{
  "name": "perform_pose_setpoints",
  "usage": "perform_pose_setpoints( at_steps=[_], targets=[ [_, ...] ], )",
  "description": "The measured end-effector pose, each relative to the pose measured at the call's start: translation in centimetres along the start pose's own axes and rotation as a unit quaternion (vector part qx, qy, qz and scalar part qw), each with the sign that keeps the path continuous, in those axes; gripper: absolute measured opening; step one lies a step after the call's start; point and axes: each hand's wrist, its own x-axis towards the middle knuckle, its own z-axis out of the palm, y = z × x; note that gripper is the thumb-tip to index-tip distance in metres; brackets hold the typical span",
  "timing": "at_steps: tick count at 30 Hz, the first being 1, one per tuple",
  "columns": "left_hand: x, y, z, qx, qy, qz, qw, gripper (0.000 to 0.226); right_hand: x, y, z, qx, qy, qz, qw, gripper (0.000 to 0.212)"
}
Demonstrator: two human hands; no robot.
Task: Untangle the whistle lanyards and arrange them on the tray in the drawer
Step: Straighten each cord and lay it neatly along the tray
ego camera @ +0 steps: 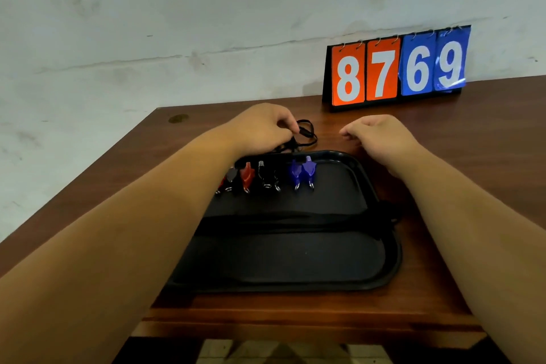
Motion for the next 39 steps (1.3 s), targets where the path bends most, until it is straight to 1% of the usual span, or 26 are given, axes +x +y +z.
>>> perform_pose_setpoints(
  at_steps=[2,4,7,8,10,12,13,15,16,18,19,20,24,26,29,33,35,37,39],
  targets=[
    [1.7,0.6,0.8,0.062,-0.03,0.018,0.997,0.023,0.8,0.5,0.0,0.014,0.001,0.011,1.0,0.024],
    [3.2,0.9,1.6,0.129,-0.063,0.017,0.99,0.024,1.2,0.6,-0.2,0.014,-0.003,0.012,1.0,0.026],
    [4.9,0.9,2.8,0.186,-0.055,0.009,0.981,0.011,1.1,0.6,-0.2,0.008,-0.022,0.006,1.0,0.026],
    [5.1,0.9,3.1,0.187,-0.049,0.009,0.981,0.011,1.0,0.6,-0.2,0.005,-0.024,0.002,1.0,0.026],
    [5.3,0.8,3.1,0.144,-0.04,0.012,0.989,0.01,0.8,0.4,-0.2,0.004,-0.018,-0.019,1.0,0.023],
    [5.2,0.9,2.9,0.043,-0.023,0.014,0.999,0.007,0.7,0.5,-0.2,0.005,-0.024,-0.053,0.998,0.024],
    [5.0,1.0,2.7,0.004,-0.011,0.022,1.0,0.006,0.6,0.5,-0.2,0.004,-0.042,-0.068,0.997,0.031],
    [4.8,1.5,2.4,-0.031,0.01,0.045,0.998,0.008,0.4,0.5,-0.1,-0.002,-0.076,-0.086,0.993,0.044],
    [4.7,1.8,2.3,-0.047,0.018,0.051,0.997,0.008,0.4,0.4,0.0,-0.003,-0.081,-0.092,0.992,0.042],
    [4.6,2.3,2.0,-0.076,0.028,0.058,0.995,0.008,0.4,0.5,0.2,0.012,-0.069,-0.093,0.993,0.023],
    [4.6,2.5,1.9,-0.083,0.027,0.058,0.995,0.008,0.3,0.4,0.2,0.026,-0.056,-0.09,0.994,0.013],
    [4.6,2.7,1.7,-0.082,0.025,0.056,0.995,0.009,0.4,0.4,0.1,0.039,-0.04,-0.085,0.995,0.008],
    [4.7,2.7,1.1,-0.044,0.038,0.047,0.997,0.016,1.4,0.4,-0.5,0.07,0.023,-0.023,0.997,0.01],
    [4.8,2.2,0.8,-0.037,0.05,0.039,0.997,0.012,2.0,0.6,-0.7,0.114,0.054,0.007,0.992,0.009],
    [4.9,1.6,0.6,-0.05,0.077,0.026,0.995,0.01,2.2,0.8,-1.1,0.166,0.091,0.028,0.981,0.009],
    [5.1,1.4,0.4,-0.085,0.118,0.018,0.989,0.016,2.2,0.9,-1.3,0.177,0.123,0.016,0.976,0.006],
    [5.2,1.6,0.1,-0.063,0.139,0.019,0.988,0.017,2.1,0.8,-1.5,0.176,0.136,0.007,0.975,0.004],
    [5.6,1.5,-0.2,-0.04,0.178,0.017,0.983,0.019,1.9,0.7,-1.8,0.161,0.145,-0.001,0.976,0.008],
    [5.8,1.4,-0.6,-0.043,0.219,0.004,0.975,0.021,1.9,0.7,-2.0,0.138,0.148,-0.004,0.979,0.009]
  ],
)
